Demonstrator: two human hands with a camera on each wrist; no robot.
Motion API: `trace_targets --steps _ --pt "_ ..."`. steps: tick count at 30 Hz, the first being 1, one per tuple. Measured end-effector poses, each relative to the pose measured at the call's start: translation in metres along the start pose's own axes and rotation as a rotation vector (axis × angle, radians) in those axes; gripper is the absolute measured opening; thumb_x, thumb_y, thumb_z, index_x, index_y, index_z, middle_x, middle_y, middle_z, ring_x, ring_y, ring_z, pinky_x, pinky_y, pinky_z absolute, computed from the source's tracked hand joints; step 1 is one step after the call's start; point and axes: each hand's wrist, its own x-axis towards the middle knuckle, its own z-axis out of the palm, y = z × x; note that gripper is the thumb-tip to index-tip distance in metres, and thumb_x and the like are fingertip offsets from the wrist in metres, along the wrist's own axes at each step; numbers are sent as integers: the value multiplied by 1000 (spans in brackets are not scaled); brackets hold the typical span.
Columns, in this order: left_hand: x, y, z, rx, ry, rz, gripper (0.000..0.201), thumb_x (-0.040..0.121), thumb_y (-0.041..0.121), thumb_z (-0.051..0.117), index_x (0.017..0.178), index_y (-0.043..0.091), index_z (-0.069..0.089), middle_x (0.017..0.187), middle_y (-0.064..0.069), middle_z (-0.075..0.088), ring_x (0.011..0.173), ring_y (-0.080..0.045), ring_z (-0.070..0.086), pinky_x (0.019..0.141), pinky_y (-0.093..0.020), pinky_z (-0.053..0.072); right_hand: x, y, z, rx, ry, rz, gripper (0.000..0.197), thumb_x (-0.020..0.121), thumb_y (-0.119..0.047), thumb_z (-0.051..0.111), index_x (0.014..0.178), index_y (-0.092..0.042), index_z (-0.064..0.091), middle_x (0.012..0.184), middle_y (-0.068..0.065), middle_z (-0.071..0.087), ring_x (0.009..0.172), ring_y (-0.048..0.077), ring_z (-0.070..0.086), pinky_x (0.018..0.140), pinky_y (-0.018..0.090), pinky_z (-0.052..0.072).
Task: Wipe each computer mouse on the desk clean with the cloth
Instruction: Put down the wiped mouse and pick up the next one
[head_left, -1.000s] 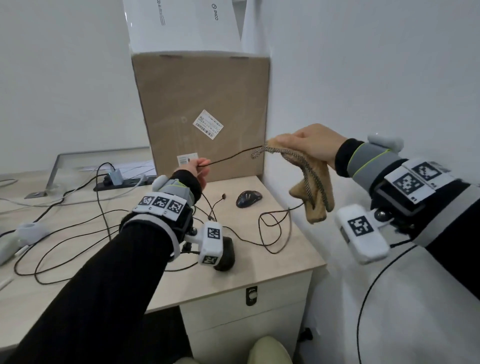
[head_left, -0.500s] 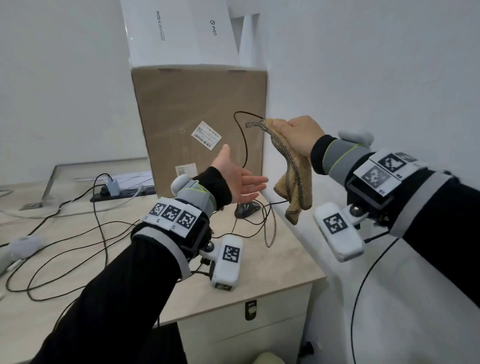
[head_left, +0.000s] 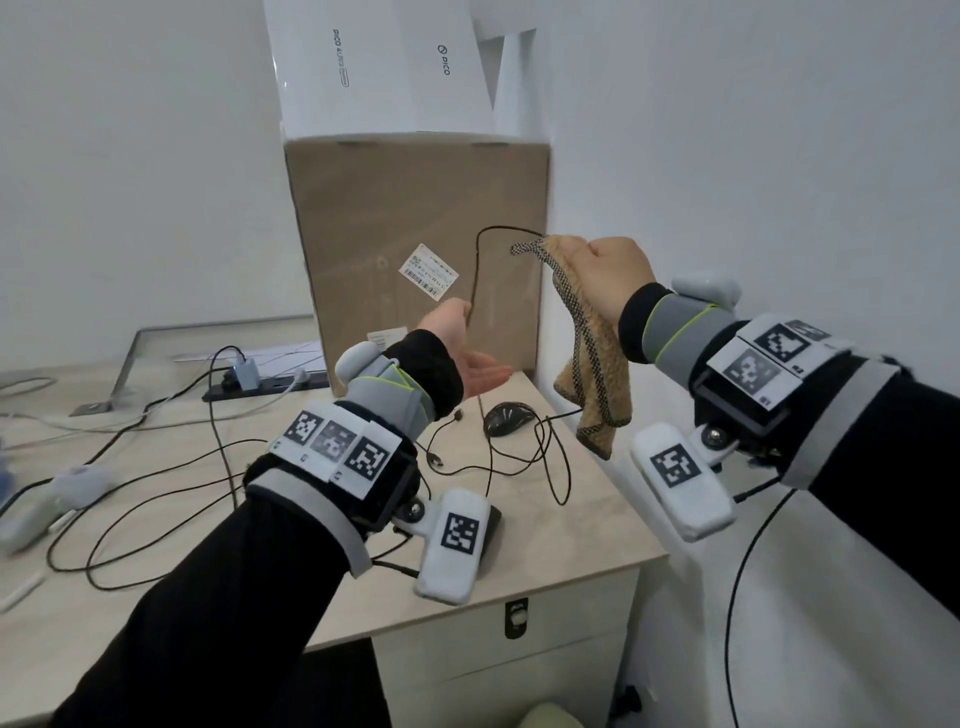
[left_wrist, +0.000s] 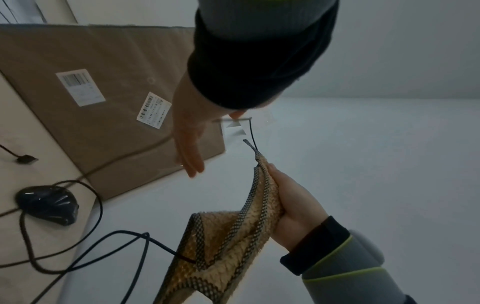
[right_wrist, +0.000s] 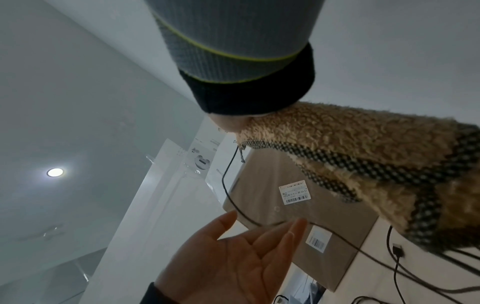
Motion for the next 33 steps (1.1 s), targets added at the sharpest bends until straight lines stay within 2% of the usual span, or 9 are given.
trace_targets --steps 6,11,13,15,17,20,22,26,33 --pt "-9 -4 0 157 -174 52 72 99 51 16 103 -1 66 110 -17 65 102 -28 61 77 -30 51 -4 -2 5 11 -3 9 50 95 -33 43 51 -14 30 53 4 30 65 23 35 51 32 24" --pt "-3 1 10 120 -67 177 47 98 49 33 102 9 57 104 -11 54 96 -25 51 79 -34 47 -11 -4 8 87 -117 17 50 93 -38 46 53 -10 43 57 8 45 62 25 44 60 30 34" --pt "0 3 15 134 -87 153 41 97 48 36 97 10 53 93 -9 54 89 -23 52 77 -33 46 -17 -4 10 106 -271 0 51 91 -45 48 73 0 63 80 16 66 77 31 60 78 35 50" --pt "5 4 19 106 -109 137 33 98 43 37 88 15 51 81 -4 56 78 -19 54 74 -30 44 -25 -2 12 84 -426 -49 54 90 -48 48 92 3 67 98 19 70 87 30 65 91 42 50" --pt "11 4 23 86 -102 137 28 100 36 38 90 15 53 79 -2 57 72 -16 54 67 -26 43 -32 2 12 76 -501 -92 52 91 -47 49 95 1 68 104 13 71 85 22 67 94 38 50" --pt "17 8 19 90 -57 181 24 100 33 40 93 16 54 81 0 62 73 -14 58 64 -26 44 -29 11 8 76 -468 -89 62 87 -53 51 97 6 63 92 14 70 78 29 63 84 34 51" --pt "20 13 13 100 -54 195 25 101 32 39 89 19 57 79 3 66 75 -11 61 65 -26 43 -26 15 0 91 -461 -70 60 85 -54 54 91 5 64 77 10 59 68 22 53 72 30 44" --pt "21 19 11 88 -108 167 39 100 28 33 83 19 66 65 7 70 77 -9 60 65 -25 42 -25 16 -10 54 -477 -86 34 86 -51 55 71 -22 64 65 0 54 58 13 48 61 26 39" --pt "22 25 4 -32 -105 119 41 99 23 27 85 15 65 88 4 71 82 -10 62 70 -24 40 -26 23 -15 2 -487 -104 37 86 -47 57 59 -22 53 60 -3 45 56 12 41 56 26 33"
